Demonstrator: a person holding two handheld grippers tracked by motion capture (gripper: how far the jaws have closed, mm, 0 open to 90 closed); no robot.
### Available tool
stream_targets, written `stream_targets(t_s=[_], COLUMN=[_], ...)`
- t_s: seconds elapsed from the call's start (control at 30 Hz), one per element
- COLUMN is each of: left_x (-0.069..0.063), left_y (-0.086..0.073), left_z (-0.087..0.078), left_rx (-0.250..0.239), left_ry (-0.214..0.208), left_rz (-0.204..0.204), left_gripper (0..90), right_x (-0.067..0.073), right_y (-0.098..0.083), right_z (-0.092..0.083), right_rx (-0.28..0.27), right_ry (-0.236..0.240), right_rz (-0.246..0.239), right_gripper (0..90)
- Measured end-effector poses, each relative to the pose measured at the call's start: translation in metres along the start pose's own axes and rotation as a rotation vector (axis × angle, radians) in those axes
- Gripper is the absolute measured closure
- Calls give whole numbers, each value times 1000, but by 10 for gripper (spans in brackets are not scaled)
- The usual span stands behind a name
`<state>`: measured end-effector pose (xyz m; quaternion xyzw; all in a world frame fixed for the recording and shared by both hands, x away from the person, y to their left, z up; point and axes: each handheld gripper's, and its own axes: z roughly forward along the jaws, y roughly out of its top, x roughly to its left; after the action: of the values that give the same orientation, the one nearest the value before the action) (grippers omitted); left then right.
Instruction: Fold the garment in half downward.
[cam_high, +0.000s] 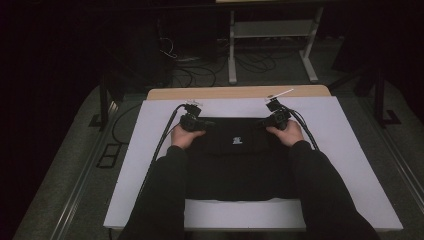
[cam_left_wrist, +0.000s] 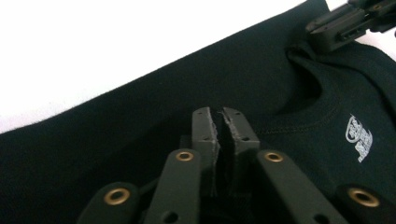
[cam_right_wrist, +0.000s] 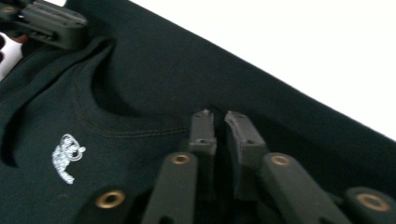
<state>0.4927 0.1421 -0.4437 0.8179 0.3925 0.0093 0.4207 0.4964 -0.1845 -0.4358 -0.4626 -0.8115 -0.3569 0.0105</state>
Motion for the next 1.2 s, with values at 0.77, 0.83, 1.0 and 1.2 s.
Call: stream_targets(t_s=[0.77, 0.83, 1.0, 1.2], left_x=[-15, -17, -29, -42], left_y=[17, 18, 22, 24], left_z=[-34, -40, -55, -74], left_rx=[-60, -55, -85, -117], left_ry=[-48, -66, -78, -86], left_rz=[-26, -19, -16, 1], left_gripper=[892, 892, 892, 893], right_x=[21, 24, 32, 44], right_y=[8, 9, 7, 3], right_z=[-36, -42, -58, -74], right_rx=[-123, -130, -156, -178], right_ry=[39, 41, 53, 59], right_rz=[-51, -52, -63, -88], right_gripper=[843, 844, 844, 845])
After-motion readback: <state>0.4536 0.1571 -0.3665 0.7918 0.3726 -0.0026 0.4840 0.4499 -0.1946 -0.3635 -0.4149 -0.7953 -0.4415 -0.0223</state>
